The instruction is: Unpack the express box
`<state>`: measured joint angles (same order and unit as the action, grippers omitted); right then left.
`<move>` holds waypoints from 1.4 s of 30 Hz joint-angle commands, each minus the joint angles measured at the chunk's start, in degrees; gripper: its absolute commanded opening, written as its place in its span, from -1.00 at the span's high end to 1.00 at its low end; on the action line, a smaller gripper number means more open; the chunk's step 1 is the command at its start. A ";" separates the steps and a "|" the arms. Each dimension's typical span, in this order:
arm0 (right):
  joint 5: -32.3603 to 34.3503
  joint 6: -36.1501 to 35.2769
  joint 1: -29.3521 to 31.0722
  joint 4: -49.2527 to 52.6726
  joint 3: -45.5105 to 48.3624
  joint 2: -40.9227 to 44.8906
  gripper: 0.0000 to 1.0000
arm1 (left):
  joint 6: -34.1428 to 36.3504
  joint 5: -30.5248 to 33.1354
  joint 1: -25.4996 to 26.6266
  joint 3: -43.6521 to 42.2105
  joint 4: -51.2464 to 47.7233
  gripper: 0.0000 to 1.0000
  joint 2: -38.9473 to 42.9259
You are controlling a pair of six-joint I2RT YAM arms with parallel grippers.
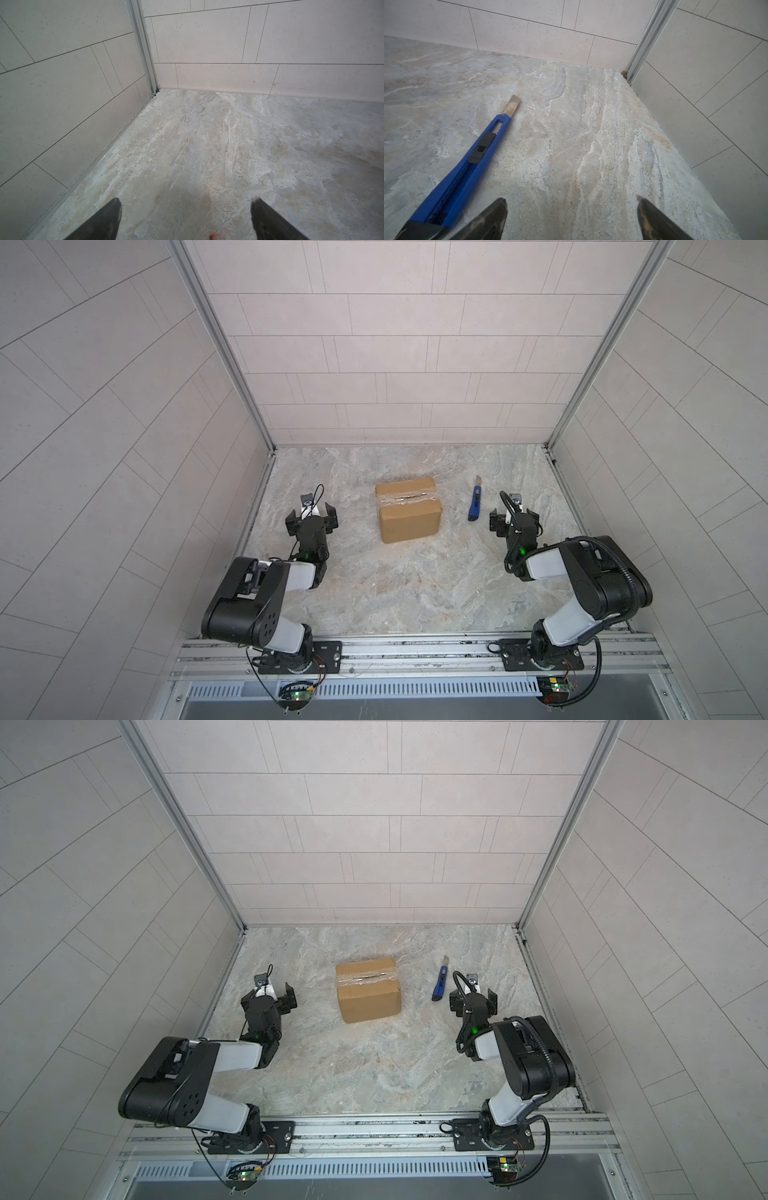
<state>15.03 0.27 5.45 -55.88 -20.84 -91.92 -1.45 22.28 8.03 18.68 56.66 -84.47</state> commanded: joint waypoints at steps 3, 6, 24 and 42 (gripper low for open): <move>0.53 0.28 0.00 -0.20 -0.37 0.51 -0.99 | 0.40 -0.03 -0.16 0.87 0.35 -1.00 0.14; 0.57 0.25 0.05 -0.15 -0.43 0.51 -0.99 | 0.34 -0.12 -0.21 0.83 0.29 -1.00 0.09; 8.51 7.02 2.52 32.37 -9.76 18.69 -1.00 | -5.34 0.48 1.20 8.48 -28.53 -1.00 20.69; -7.54 28.87 7.46 66.90 -32.34 8.20 -0.70 | -32.15 -14.99 0.84 10.74 -46.27 -1.00 37.45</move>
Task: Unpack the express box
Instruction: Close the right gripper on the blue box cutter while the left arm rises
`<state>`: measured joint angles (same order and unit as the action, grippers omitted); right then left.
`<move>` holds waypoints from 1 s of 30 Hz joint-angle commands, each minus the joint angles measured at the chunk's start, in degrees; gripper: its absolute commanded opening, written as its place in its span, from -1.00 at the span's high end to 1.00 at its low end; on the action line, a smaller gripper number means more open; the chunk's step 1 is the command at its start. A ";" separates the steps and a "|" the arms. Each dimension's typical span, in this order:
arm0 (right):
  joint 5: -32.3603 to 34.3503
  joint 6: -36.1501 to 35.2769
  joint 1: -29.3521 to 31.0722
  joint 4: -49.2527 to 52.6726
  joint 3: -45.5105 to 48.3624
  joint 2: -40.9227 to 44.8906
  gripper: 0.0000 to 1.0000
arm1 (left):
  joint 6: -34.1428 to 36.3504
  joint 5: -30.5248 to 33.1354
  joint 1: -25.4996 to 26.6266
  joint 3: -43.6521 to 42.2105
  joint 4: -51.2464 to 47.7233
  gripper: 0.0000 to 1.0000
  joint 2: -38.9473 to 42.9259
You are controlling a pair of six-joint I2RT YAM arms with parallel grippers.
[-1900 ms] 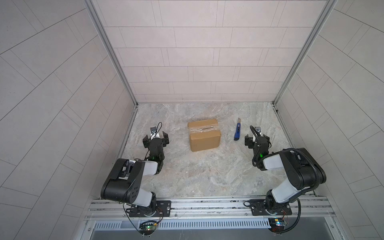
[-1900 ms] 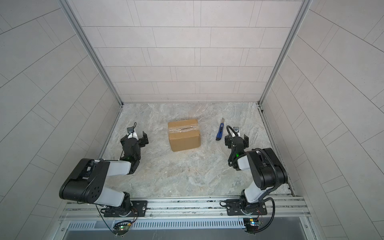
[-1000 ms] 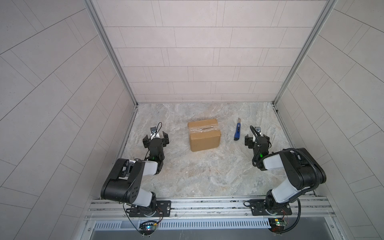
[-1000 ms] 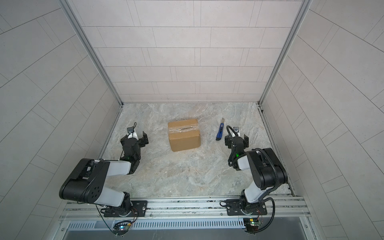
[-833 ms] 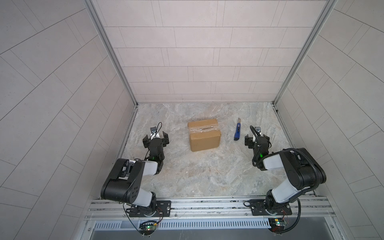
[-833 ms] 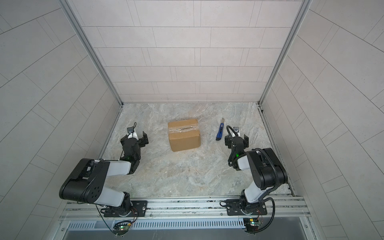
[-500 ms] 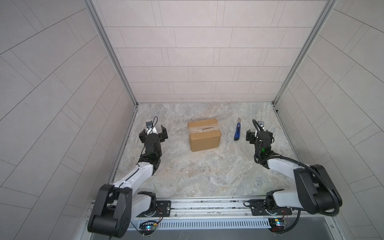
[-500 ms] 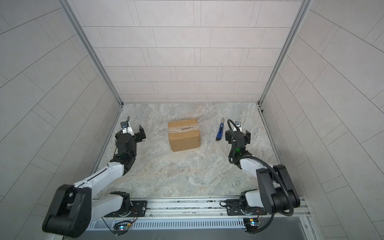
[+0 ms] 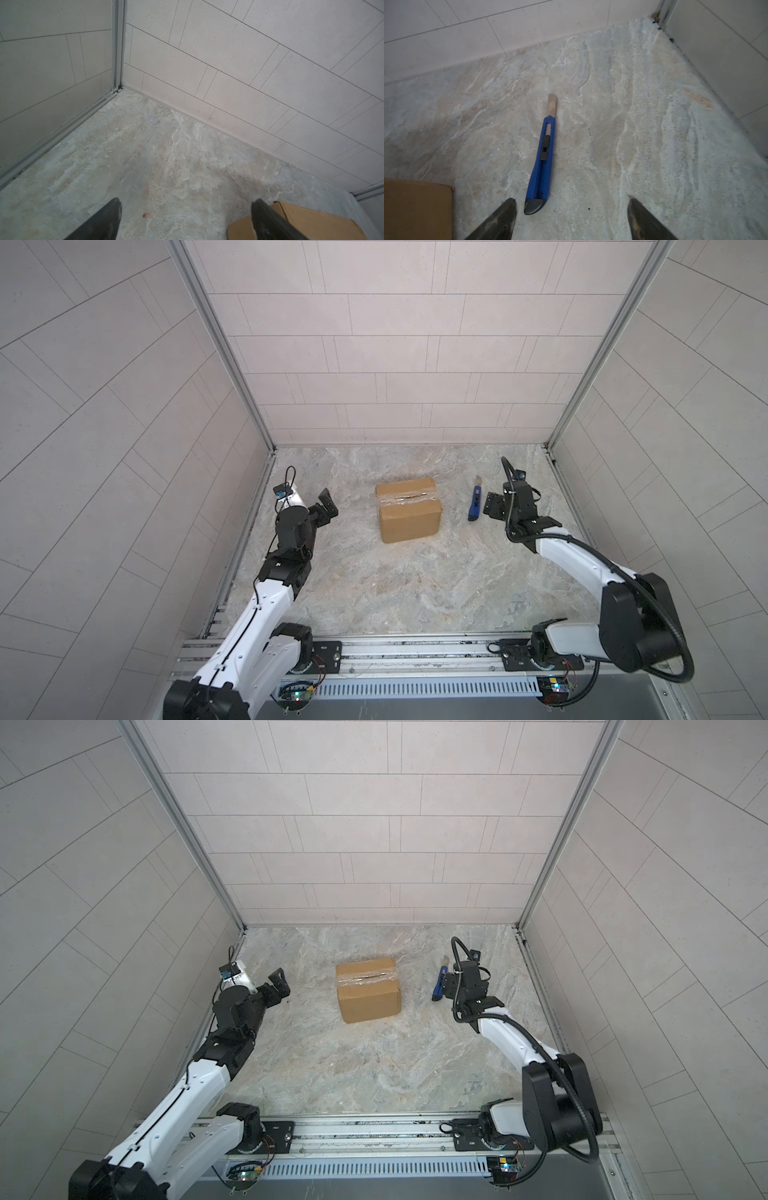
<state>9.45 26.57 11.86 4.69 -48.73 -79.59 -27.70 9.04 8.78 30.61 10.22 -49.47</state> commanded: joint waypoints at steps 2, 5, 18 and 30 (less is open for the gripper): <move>-3.72 4.51 1.11 9.59 -9.27 -9.66 -0.67 | -7.63 0.15 -0.21 -3.21 1.29 -1.00 4.97; -5.13 3.91 1.15 15.74 -16.82 -17.47 -0.56 | -2.86 -3.73 -0.60 -1.62 -2.61 -1.00 5.95; -2.66 5.04 1.15 17.00 -23.60 -28.73 -0.27 | -1.19 -2.71 -0.49 1.89 -10.39 -1.00 5.03; -3.88 3.65 1.15 16.67 -25.69 -32.70 -0.12 | -1.48 -2.89 -0.50 2.25 -11.35 -1.00 4.47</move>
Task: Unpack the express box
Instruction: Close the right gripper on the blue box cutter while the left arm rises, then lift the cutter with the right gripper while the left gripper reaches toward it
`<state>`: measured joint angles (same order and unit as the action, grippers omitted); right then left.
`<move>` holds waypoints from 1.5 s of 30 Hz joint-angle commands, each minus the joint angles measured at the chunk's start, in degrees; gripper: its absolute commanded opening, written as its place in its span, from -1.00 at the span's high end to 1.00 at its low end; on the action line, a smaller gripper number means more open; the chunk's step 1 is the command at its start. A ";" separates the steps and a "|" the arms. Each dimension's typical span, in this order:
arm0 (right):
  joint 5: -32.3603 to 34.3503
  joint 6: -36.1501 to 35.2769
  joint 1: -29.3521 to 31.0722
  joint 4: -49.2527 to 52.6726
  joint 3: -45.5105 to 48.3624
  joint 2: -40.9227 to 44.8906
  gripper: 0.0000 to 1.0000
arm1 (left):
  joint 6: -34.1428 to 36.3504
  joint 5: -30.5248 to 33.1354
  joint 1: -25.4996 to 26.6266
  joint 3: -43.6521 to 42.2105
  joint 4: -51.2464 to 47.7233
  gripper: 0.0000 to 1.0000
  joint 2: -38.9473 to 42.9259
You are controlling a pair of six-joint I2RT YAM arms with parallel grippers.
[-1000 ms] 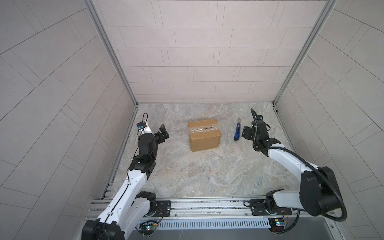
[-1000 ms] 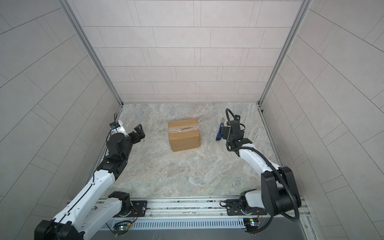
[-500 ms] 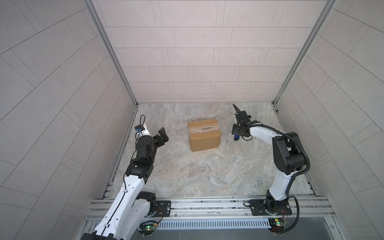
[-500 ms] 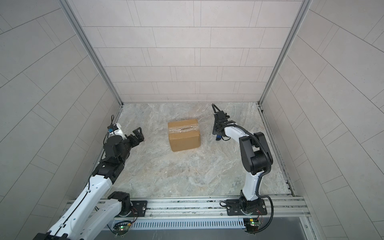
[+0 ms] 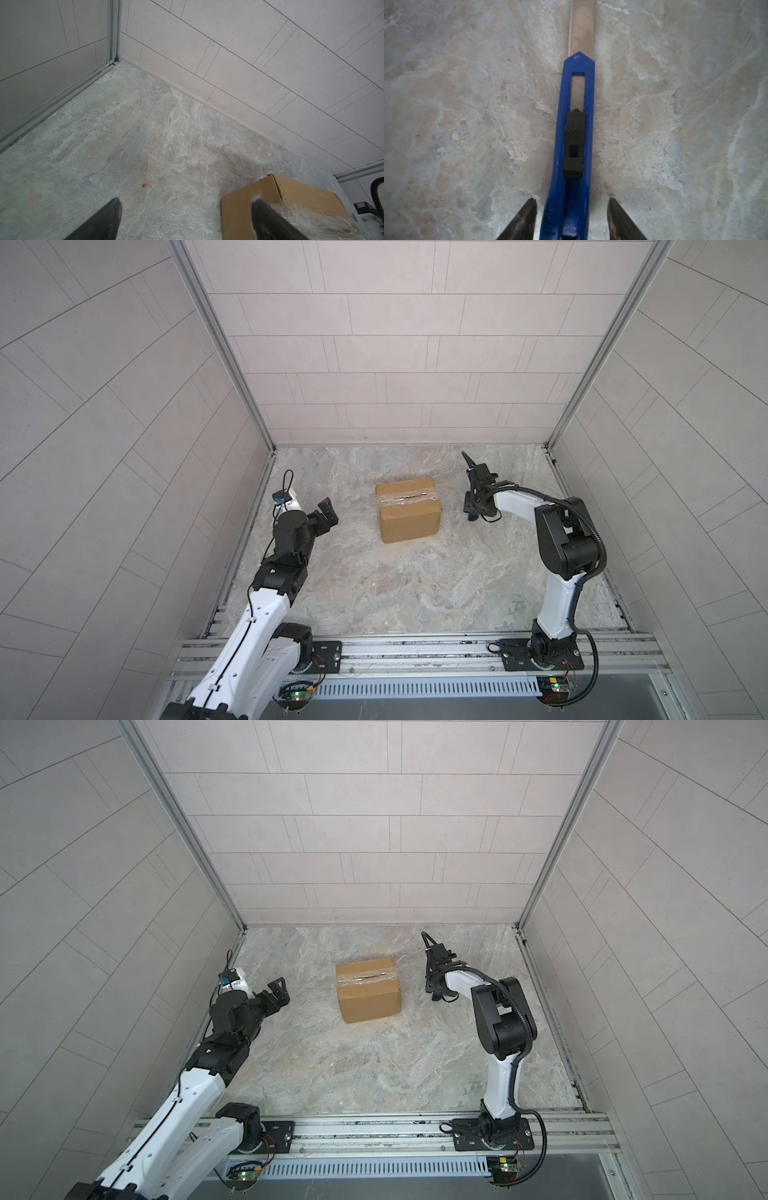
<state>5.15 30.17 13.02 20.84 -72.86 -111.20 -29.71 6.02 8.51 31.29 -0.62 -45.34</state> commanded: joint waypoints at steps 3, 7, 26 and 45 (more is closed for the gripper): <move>-0.07 0.01 0.04 0.52 -2.02 -1.98 -0.07 | 0.42 0.55 -0.24 1.63 -0.86 -0.99 0.60; -0.09 -0.11 -0.01 0.52 -2.20 -2.78 0.07 | 0.65 0.75 -0.21 1.81 -1.44 -1.00 0.86; -0.54 -4.39 0.24 1.71 4.39 11.34 0.60 | 3.95 -5.51 3.32 12.25 -7.35 -0.94 -6.29; 5.29 -9.60 18.91 -0.80 12.72 44.81 0.66 | -7.09 -25.28 24.67 36.36 10.11 -0.76 -37.16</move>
<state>8.54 21.28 30.35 21.39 -58.48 -66.48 -32.88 -13.52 32.40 64.93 2.26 -80.77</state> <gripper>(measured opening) 0.366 0.883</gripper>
